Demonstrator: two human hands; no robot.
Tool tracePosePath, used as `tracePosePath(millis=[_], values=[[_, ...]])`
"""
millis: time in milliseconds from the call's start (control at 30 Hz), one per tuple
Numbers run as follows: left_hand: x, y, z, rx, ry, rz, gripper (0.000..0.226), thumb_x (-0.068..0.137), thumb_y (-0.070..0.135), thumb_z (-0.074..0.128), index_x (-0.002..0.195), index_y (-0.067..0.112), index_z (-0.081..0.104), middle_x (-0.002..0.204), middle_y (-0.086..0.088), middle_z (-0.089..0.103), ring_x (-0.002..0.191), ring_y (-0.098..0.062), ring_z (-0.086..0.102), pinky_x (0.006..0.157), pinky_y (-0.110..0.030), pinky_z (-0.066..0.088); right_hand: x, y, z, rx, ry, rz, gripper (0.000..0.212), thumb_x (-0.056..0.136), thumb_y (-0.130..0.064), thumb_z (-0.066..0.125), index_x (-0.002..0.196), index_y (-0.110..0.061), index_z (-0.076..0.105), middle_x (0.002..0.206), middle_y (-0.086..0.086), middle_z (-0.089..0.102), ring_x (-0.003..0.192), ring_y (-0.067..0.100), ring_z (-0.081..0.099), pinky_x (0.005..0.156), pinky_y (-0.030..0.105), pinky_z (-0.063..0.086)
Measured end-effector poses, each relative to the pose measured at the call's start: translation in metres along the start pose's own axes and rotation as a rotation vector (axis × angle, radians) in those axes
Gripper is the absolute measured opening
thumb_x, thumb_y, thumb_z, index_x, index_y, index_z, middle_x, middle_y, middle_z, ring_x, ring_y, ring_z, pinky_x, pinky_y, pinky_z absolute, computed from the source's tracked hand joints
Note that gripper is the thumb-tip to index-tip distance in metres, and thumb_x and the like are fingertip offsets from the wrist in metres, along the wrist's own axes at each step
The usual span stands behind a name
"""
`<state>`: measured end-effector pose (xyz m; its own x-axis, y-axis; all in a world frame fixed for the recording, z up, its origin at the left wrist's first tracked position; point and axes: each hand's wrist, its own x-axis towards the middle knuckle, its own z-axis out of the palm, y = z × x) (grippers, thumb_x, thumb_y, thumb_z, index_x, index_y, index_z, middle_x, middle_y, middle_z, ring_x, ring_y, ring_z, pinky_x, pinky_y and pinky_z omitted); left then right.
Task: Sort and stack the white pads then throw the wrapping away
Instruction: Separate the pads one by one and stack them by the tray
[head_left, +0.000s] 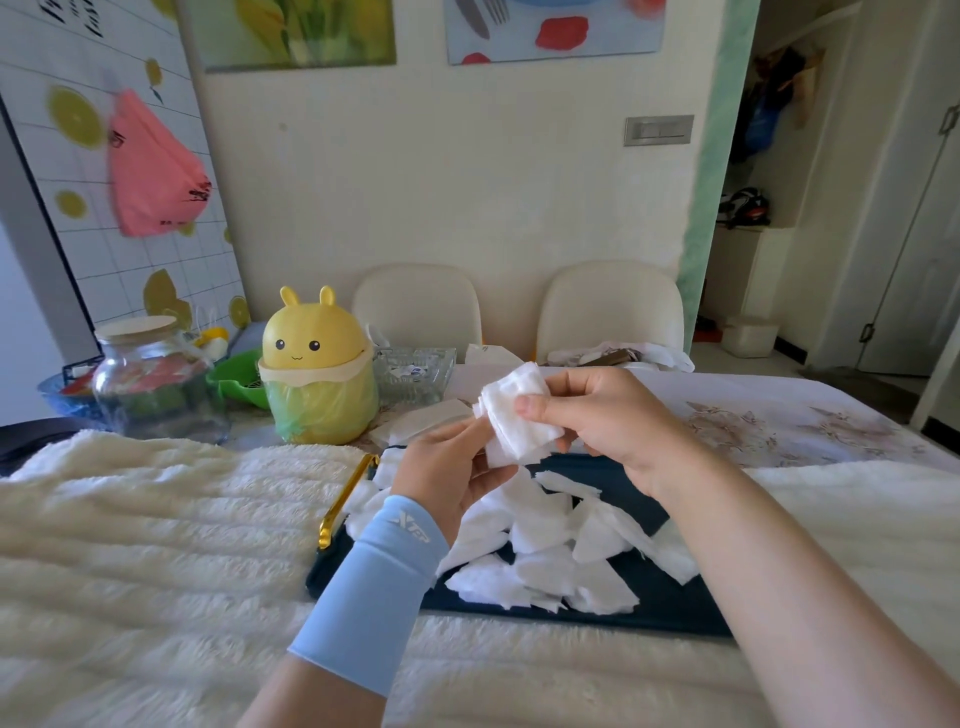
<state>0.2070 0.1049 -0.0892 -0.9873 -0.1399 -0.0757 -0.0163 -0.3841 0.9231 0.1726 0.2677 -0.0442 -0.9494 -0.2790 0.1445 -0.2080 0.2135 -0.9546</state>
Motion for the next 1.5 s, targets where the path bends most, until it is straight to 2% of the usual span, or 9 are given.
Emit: tracePosePath(millis=[100,267,367,500,700,833,967,1333,1500], values=[[-0.003,0.003,0.001,-0.046,-0.039,0.004,0.021,0.096,0.014,0.061,0.107,0.001,0.073,0.108,-0.019,0.073,0.090,-0.022,0.072,0.073,-0.028,0.059,0.002,0.003,0.006,-0.087,0.046,-0.006,0.027,0.076,-0.032,0.087,0.089,-0.011,0.076,0.078,0.005,0.071,0.055,0.010,0.054,0.066,0.026,0.051],[-0.004,0.004,0.000,-0.061,-0.032,0.012,0.022,0.096,0.013,0.059,0.108,0.001,0.073,0.109,-0.020,0.073,0.097,-0.025,0.072,0.075,-0.028,0.060,0.002,0.003,0.007,-0.151,0.080,-0.016,0.031,0.075,-0.036,0.087,0.079,-0.009,0.072,0.056,-0.014,0.057,0.044,-0.002,0.046,0.051,0.011,0.038],[-0.004,0.005,0.000,-0.058,-0.041,0.019,0.022,0.097,0.012,0.057,0.109,0.001,0.073,0.110,-0.020,0.072,0.101,-0.027,0.071,0.077,-0.029,0.060,0.000,-0.001,0.007,-0.117,0.031,0.012,0.031,0.073,-0.037,0.088,0.076,-0.012,0.070,0.047,-0.017,0.051,0.041,-0.002,0.045,0.050,0.013,0.037],[-0.005,0.006,0.002,-0.069,-0.080,0.024,0.028,0.099,0.019,0.056,0.113,0.001,0.072,0.108,-0.017,0.073,0.090,-0.021,0.071,0.076,-0.029,0.058,-0.002,0.000,0.009,-0.194,0.062,0.062,0.038,0.069,-0.042,0.090,0.070,-0.015,0.063,0.061,-0.008,0.057,0.051,0.005,0.051,0.047,0.012,0.039],[-0.006,0.009,0.003,-0.136,-0.076,0.013,0.039,0.098,0.032,0.056,0.116,0.000,0.069,0.110,-0.017,0.072,0.095,-0.025,0.069,0.090,-0.037,0.056,0.001,0.005,0.015,-0.308,0.215,-0.099,0.041,0.067,-0.045,0.089,0.092,-0.029,0.061,0.085,-0.010,0.058,0.074,0.007,0.055,0.070,0.026,0.046],[-0.008,0.012,0.002,-0.185,-0.085,-0.010,0.030,0.100,0.022,0.053,0.113,0.000,0.069,0.102,-0.016,0.074,0.085,-0.022,0.073,0.076,-0.031,0.061,-0.001,0.006,0.013,-0.384,0.225,-0.260,0.033,0.070,-0.043,0.088,0.092,-0.035,0.064,0.089,-0.014,0.062,0.066,-0.001,0.050,0.066,0.023,0.044],[-0.008,0.013,0.003,-0.207,-0.094,-0.033,0.028,0.102,0.017,0.047,0.109,0.001,0.069,0.095,-0.015,0.075,0.080,-0.022,0.073,0.071,-0.032,0.062,-0.001,0.006,0.012,-0.382,0.189,-0.285,0.026,0.071,-0.039,0.088,0.092,-0.037,0.072,0.087,-0.015,0.067,0.063,-0.005,0.052,0.065,0.022,0.044],[-0.005,0.009,0.004,-0.277,-0.010,-0.076,0.026,0.100,0.019,0.055,0.114,0.000,0.065,0.109,-0.018,0.073,0.096,-0.029,0.071,0.069,-0.035,0.063,0.002,0.000,0.007,-0.011,0.280,-0.173,0.015,0.075,-0.017,0.087,0.085,-0.020,0.076,0.080,-0.005,0.075,0.067,0.000,0.064,0.062,0.009,0.050],[-0.002,0.005,0.004,-0.171,0.043,-0.030,0.025,0.100,0.022,0.055,0.113,0.003,0.065,0.108,-0.017,0.074,0.093,-0.027,0.071,0.071,-0.034,0.062,-0.003,-0.011,0.004,0.246,0.199,-0.125,0.018,0.076,-0.014,0.086,0.092,-0.014,0.076,0.079,-0.008,0.076,0.068,-0.003,0.067,0.059,0.008,0.047]])
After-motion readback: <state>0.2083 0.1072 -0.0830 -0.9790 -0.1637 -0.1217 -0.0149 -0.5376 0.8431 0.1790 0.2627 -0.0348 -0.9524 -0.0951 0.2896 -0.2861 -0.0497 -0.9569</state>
